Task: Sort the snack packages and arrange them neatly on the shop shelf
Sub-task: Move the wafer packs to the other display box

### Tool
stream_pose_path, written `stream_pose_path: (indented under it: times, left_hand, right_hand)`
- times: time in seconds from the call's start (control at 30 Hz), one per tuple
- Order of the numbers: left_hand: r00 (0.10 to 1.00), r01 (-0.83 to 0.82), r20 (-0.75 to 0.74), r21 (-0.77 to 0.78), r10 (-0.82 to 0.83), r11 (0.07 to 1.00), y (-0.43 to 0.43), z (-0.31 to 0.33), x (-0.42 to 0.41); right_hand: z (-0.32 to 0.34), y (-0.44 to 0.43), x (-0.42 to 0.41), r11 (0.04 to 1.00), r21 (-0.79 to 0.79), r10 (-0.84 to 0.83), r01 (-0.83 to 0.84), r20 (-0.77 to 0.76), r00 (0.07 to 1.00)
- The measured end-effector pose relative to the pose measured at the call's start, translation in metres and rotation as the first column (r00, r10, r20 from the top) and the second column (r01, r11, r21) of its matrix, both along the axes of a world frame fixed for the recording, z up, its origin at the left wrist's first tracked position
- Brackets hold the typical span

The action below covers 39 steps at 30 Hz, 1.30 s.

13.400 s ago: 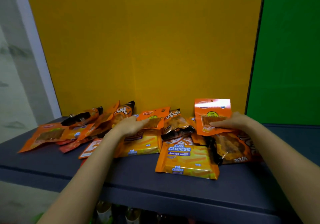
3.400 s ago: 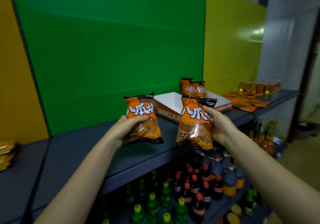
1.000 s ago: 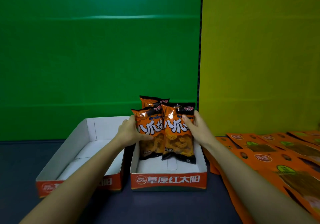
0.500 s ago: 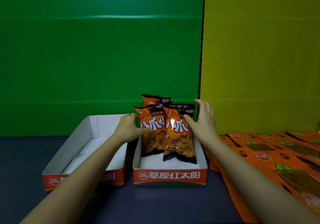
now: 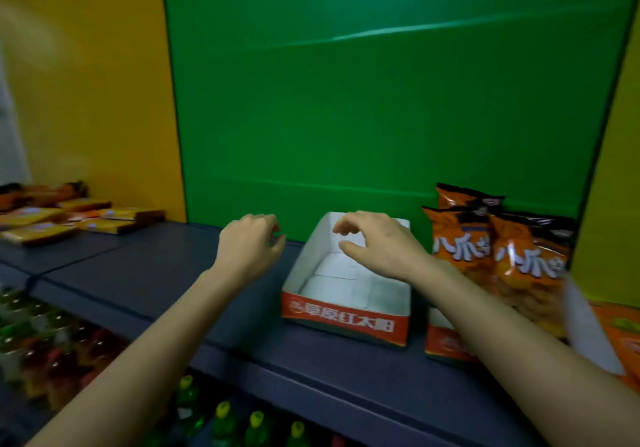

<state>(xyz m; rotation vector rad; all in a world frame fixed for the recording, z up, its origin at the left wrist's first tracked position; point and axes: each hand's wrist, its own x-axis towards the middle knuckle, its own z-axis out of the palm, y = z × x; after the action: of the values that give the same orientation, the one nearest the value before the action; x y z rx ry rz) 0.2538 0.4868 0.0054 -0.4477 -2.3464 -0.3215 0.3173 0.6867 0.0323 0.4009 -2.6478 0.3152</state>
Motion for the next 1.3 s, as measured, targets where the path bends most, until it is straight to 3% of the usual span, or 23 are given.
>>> stream_pose_path:
  times: [0.3, 0.53, 0.93, 1.3]
  left_hand:
    - [0.955, -0.278, 0.093, -0.059, 0.282, 0.959, -0.200, -0.017, -0.012]
    - [0.910, -0.382, 0.124, -0.121, 0.395, 0.916, -0.356, -0.025, -0.022]
    - [0.880, -0.436, 0.154, -0.108, 0.449, 0.893, -0.511, -0.040, -0.062]
    - [0.892, -0.374, 0.244, -0.078, 0.381, 0.924, -0.575, -0.046, -0.182]
  right_hand:
    - [-0.011, -0.178, -0.064, 0.980, -0.007, 0.198, -0.199, 0.100, 0.975]
    - [-0.023, -0.328, -0.113, 0.962, -0.043, 0.273, -0.270, 0.145, 0.951]
    - [-0.030, -0.466, -0.204, 0.987, -0.051, 0.160, -0.152, 0.206, 0.965]
    - [-0.034, -0.519, -0.323, 0.995, -0.042, -0.083, 0.093, 0.191, 0.978]
